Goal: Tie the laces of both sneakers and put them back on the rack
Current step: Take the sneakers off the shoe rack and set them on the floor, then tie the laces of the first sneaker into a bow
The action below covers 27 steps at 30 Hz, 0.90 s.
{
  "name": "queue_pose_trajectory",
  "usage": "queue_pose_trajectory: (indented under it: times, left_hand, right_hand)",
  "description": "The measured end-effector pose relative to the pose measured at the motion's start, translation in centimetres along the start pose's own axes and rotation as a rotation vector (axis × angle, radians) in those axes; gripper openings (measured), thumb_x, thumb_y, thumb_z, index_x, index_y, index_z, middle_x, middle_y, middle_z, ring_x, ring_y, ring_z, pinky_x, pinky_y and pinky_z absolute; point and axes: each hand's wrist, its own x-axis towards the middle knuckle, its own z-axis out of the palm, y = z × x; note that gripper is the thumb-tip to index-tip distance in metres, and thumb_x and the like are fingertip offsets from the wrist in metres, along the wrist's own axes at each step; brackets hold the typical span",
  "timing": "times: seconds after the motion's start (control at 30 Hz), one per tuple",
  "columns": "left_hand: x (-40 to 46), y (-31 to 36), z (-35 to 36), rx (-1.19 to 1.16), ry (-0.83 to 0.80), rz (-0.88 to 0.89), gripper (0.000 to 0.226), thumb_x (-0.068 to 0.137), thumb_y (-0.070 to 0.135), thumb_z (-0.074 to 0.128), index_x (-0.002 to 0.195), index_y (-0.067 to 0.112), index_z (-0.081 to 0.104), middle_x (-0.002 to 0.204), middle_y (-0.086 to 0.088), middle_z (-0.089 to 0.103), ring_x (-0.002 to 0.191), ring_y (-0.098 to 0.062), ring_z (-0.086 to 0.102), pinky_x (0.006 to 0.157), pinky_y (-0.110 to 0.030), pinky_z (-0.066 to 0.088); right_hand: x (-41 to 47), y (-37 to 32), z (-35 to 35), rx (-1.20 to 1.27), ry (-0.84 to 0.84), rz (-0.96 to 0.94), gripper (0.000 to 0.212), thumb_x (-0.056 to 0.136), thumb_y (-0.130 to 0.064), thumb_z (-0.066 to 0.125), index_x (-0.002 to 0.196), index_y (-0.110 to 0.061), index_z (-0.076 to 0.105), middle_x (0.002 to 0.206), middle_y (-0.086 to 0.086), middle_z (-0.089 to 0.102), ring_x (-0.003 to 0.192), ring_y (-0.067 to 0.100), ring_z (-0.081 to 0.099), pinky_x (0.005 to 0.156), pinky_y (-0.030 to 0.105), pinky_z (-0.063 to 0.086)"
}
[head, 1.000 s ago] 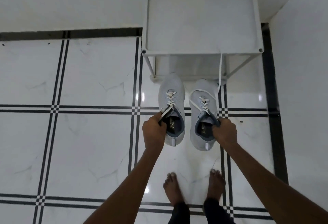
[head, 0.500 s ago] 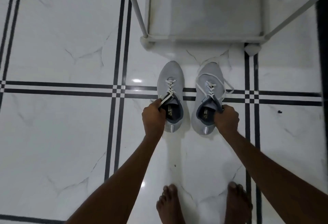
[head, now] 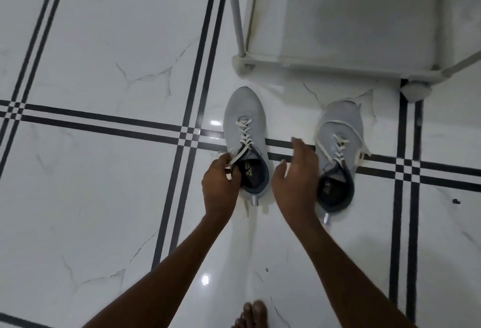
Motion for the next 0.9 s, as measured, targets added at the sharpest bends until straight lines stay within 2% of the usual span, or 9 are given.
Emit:
queue_pose_trajectory:
  times: [0.1, 0.2, 0.27, 0.43, 0.57, 0.63, 0.73, 0.83, 0.9]
  left_hand:
    - [1.2, -0.8, -0.6, 0.007, -0.079, 0.051, 0.036, 0.092, 0.032, 0.066, 0.126, 0.024, 0.062, 0.102, 0.010, 0.071, 0.082, -0.005, 0.068, 0.071, -0.021, 0.056]
    - [3.0, -1.9, -2.2, 0.022, -0.224, 0.070, 0.032, 0.088, 0.039, 0.070, 0.116, 0.024, 0.067, 0.077, 0.010, 0.068, 0.068, -0.004, 0.066, 0.063, -0.024, 0.054]
    - [4.6, -2.3, -3.6, 0.041, -0.345, 0.041, 0.027, 0.086, 0.038, 0.073, 0.107, 0.021, 0.069, 0.066, 0.007, 0.068, 0.056, -0.004, 0.065, 0.057, -0.021, 0.052]
    - [9.4, -1.1, -6.9, 0.271, -0.572, 0.164, 0.016, 0.082, 0.036, 0.078, 0.085, 0.021, 0.075, 0.059, 0.011, 0.068, 0.051, 0.010, 0.058, 0.054, -0.006, 0.036]
    - [11.7, 0.7, -8.1, 0.271, -0.438, 0.305, 0.007, 0.082, 0.028, 0.078, 0.087, 0.024, 0.078, 0.067, 0.015, 0.069, 0.061, 0.011, 0.061, 0.060, -0.003, 0.039]
    - [12.1, 2.1, -7.9, 0.237, -0.317, 0.366, 0.006, 0.082, 0.024, 0.077, 0.087, 0.024, 0.078, 0.071, 0.016, 0.068, 0.064, 0.009, 0.061, 0.062, -0.005, 0.040]
    - [11.9, 4.2, -7.6, 0.182, -0.295, 0.375, 0.006, 0.082, 0.024, 0.075, 0.087, 0.022, 0.078, 0.073, 0.010, 0.072, 0.069, -0.002, 0.065, 0.066, -0.015, 0.047]
    - [12.3, 5.1, -8.6, 0.242, -0.392, 0.392, 0.012, 0.082, 0.028, 0.076, 0.091, 0.021, 0.078, 0.082, 0.006, 0.073, 0.075, -0.006, 0.064, 0.067, -0.018, 0.045]
    - [13.0, 5.1, -9.4, 0.317, -0.397, 0.453, 0.022, 0.079, 0.024, 0.080, 0.101, 0.022, 0.076, 0.088, 0.006, 0.070, 0.076, -0.003, 0.058, 0.069, -0.015, 0.041]
  right_hand:
    - [0.8, -0.7, 2.7, 0.031, -0.157, -0.154, 0.049, 0.082, 0.009, 0.059, 0.129, -0.005, 0.061, 0.128, 0.013, 0.064, 0.123, 0.031, 0.055, 0.105, 0.043, 0.047]
    - [1.8, -0.7, 5.1, 0.060, -0.254, -0.192, 0.052, 0.080, 0.009, 0.060, 0.127, -0.012, 0.065, 0.124, 0.008, 0.067, 0.119, 0.027, 0.058, 0.106, 0.034, 0.046]
    - [2.4, -0.8, 5.6, 0.089, -0.264, -0.202, 0.050, 0.081, 0.006, 0.060, 0.126, -0.016, 0.067, 0.123, 0.005, 0.069, 0.117, 0.025, 0.060, 0.102, 0.025, 0.041]
    - [4.7, -0.3, 4.8, 0.168, -0.298, -0.224, 0.027, 0.085, 0.001, 0.058, 0.098, -0.018, 0.072, 0.102, 0.001, 0.074, 0.098, 0.024, 0.067, 0.085, 0.028, 0.049]
    - [6.6, -0.8, 5.4, 0.188, -0.382, -0.185, 0.015, 0.078, -0.007, 0.062, 0.075, -0.021, 0.065, 0.085, -0.004, 0.066, 0.087, 0.020, 0.061, 0.066, 0.024, 0.044]
    - [7.3, -1.3, 5.8, 0.206, -0.427, -0.196, 0.010, 0.076, -0.010, 0.064, 0.073, -0.019, 0.065, 0.088, 0.000, 0.062, 0.088, 0.022, 0.057, 0.065, 0.023, 0.039]
    - [7.7, -1.8, 6.1, 0.153, -0.467, -0.271, 0.010, 0.077, -0.022, 0.066, 0.069, -0.019, 0.061, 0.082, 0.008, 0.062, 0.082, 0.030, 0.059, 0.068, 0.029, 0.041]
    - [7.9, -2.8, 5.0, 0.344, -0.561, -0.028, 0.023, 0.078, -0.023, 0.064, 0.073, -0.001, 0.062, 0.080, 0.016, 0.064, 0.079, 0.033, 0.060, 0.070, 0.038, 0.047]
    - [8.1, -3.3, 3.8, 0.592, -0.614, 0.190, 0.028, 0.070, -0.028, 0.060, 0.077, -0.002, 0.068, 0.092, 0.020, 0.070, 0.084, 0.032, 0.063, 0.080, 0.044, 0.052]
